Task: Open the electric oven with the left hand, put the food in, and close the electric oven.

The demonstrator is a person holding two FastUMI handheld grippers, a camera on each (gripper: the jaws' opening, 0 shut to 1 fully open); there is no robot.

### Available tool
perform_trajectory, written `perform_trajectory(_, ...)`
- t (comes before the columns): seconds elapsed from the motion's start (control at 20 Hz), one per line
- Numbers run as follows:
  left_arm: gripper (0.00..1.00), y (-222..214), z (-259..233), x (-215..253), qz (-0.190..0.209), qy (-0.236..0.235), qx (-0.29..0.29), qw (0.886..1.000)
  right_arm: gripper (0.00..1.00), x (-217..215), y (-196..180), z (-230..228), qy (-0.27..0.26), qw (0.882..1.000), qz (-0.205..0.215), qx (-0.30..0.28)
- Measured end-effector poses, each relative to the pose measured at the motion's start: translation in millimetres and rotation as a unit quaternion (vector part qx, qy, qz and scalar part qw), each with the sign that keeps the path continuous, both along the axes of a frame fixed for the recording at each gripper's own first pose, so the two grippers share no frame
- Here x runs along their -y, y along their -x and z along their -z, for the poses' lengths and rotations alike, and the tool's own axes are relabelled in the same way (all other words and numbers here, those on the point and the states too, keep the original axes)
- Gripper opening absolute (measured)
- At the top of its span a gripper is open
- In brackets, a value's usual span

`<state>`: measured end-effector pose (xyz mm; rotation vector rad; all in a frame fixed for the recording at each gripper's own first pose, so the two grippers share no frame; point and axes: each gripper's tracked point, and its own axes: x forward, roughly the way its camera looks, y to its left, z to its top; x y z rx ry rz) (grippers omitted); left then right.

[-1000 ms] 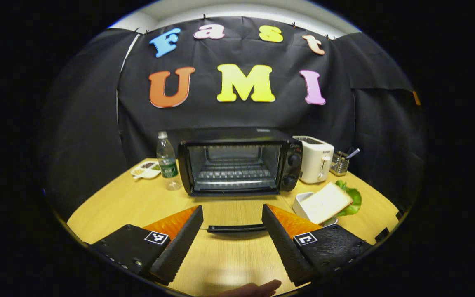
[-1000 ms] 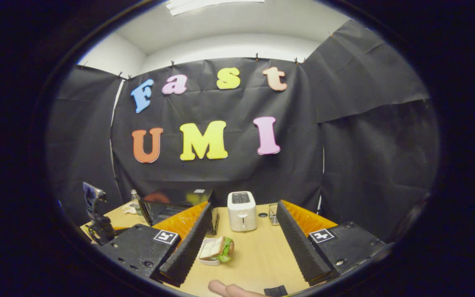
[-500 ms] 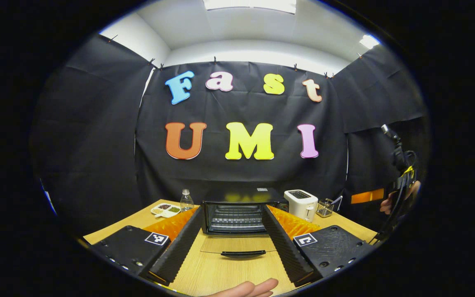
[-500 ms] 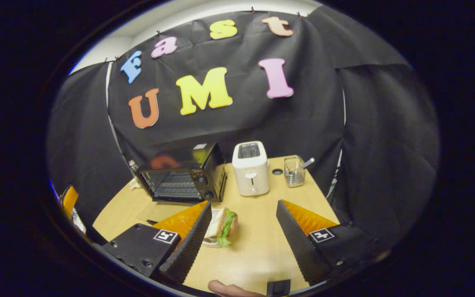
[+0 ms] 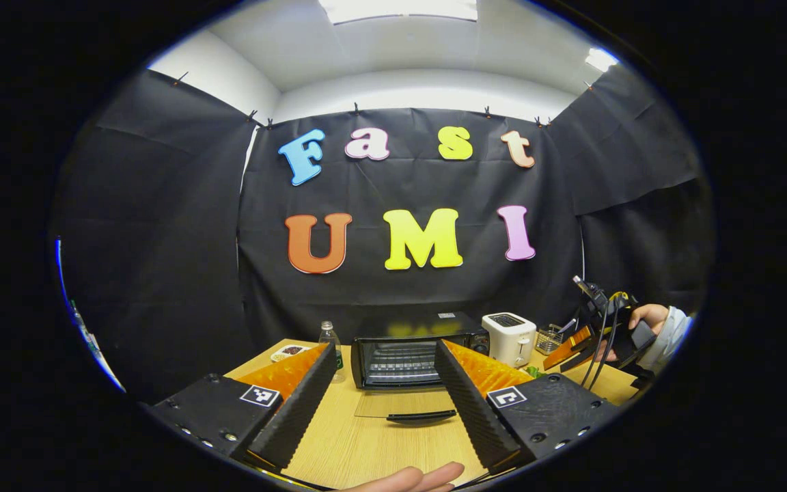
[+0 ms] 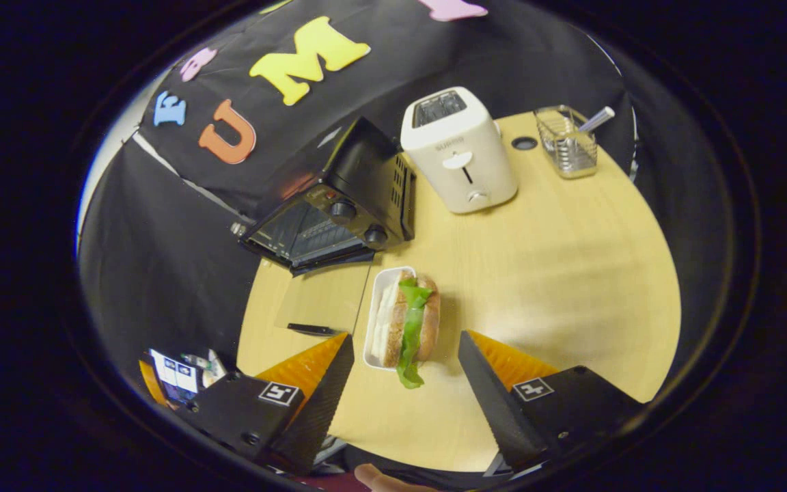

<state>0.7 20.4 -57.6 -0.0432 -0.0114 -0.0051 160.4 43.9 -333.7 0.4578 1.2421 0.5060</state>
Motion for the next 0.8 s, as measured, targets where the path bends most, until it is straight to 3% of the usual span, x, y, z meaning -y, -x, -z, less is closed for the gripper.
perform_trajectory(0.05, 0.94, 0, 2, -1, -0.002, 0.001, -0.002, 1.0, 0.86, -1, -4, 5, -0.006, 1.0, 0.001, -0.01)
perform_trajectory(0.1, 0.94, 0, 4, -4, -0.005, 0.001, -0.005, 1.0, 0.97, -1, -4, 10, -0.008, 1.0, -0.002, -0.019)
perform_trajectory(0.25, 0.95, 1, 7, -9, -0.012, -0.003, -0.015, 1.0, 0.95, -7, -13, 25, -0.009, 0.999, 0.007, -0.047)
perform_trajectory(0.3, 0.95, 1, 7, -9, -0.011, -0.003, -0.014, 1.0, 0.81, -12, -14, 28, -0.019, 0.998, 0.006, -0.059)
perform_trajectory(0.35, 0.94, 1, 9, -9, -0.01, -0.004, -0.016, 1.0, 0.92, -17, -15, 30, -0.029, 0.997, 0.007, -0.07)
perform_trajectory(0.4, 0.94, 0, 12, -9, -0.011, -0.004, -0.021, 1.0, 0.91, -20, -14, 33, -0.035, 0.996, 0.006, -0.079)
perform_trajectory(0.45, 0.94, 1, 15, -10, -0.011, -0.005, -0.025, 1.0, 0.87, -24, -13, 37, -0.041, 0.995, 0.001, -0.09)
perform_trajectory(0.5, 0.94, 1, 18, -11, -0.012, -0.005, -0.03, 0.999, 0.72, -29, -12, 39, -0.048, 0.994, 0.002, -0.099)
perform_trajectory(0.6, 0.95, 1, 22, -14, -0.015, -0.006, -0.039, 0.999, 0.65, -30, -10, 47, -0.049, 0.993, 0.003, -0.111)
perform_trajectory(0.75, 0.94, 1, 26, -17, -0.016, -0.005, -0.044, 0.999, 0.32, -31, -7, 49, -0.05, 0.993, 0.01, -0.108)
perform_trajectory(0.8, 0.95, 2, 25, -19, -0.017, -0.004, -0.043, 0.999, 0.39, -31, -6, 46, -0.047, 0.993, 0.012, -0.104)
